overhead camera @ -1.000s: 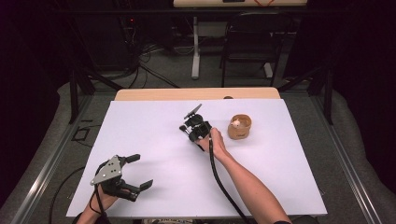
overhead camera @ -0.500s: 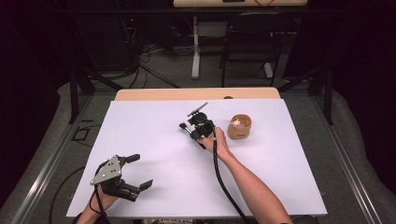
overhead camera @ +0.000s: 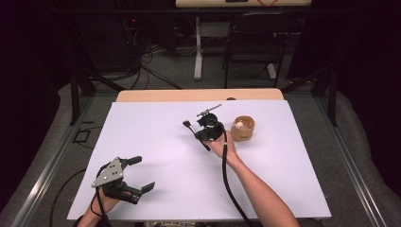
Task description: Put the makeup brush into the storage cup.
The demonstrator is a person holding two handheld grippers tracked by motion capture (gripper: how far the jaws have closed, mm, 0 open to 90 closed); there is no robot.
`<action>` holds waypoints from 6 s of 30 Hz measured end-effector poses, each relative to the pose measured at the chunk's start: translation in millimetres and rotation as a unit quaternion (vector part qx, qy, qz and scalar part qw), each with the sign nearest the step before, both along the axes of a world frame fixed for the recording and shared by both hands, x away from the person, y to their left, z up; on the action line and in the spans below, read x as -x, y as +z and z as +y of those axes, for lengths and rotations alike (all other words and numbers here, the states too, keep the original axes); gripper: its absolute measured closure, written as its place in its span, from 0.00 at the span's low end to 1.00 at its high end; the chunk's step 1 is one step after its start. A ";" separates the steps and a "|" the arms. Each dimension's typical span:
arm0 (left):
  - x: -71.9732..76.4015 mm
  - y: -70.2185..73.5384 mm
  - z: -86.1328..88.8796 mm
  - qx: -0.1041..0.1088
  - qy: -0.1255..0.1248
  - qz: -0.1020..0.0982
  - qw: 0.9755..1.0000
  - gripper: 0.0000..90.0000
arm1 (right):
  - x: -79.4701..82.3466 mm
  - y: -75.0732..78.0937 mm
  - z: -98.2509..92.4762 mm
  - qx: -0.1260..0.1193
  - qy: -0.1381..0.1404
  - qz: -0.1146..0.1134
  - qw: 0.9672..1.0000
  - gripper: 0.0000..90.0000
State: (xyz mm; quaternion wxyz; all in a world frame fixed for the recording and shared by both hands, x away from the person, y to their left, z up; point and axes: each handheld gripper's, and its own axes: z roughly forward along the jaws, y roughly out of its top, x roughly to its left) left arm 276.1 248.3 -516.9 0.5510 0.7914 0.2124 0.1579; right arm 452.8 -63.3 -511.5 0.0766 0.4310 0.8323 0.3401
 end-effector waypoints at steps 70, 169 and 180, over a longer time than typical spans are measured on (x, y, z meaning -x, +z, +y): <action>-1.7 -0.6 -2.1 -0.005 0.005 0.002 1.000 0.00 | 75.9 81.4 -101.2 -0.126 -0.002 -0.230 0.965 0.88; -3.8 -1.7 -3.1 -0.007 -0.004 0.008 1.000 0.00 | 13.5 49.9 -170.0 -0.151 -0.116 -0.287 0.939 0.88; -3.7 -1.6 -2.8 -0.008 -0.007 0.007 1.000 0.00 | 5.5 40.6 -164.8 -0.155 -0.109 -0.284 0.940 0.88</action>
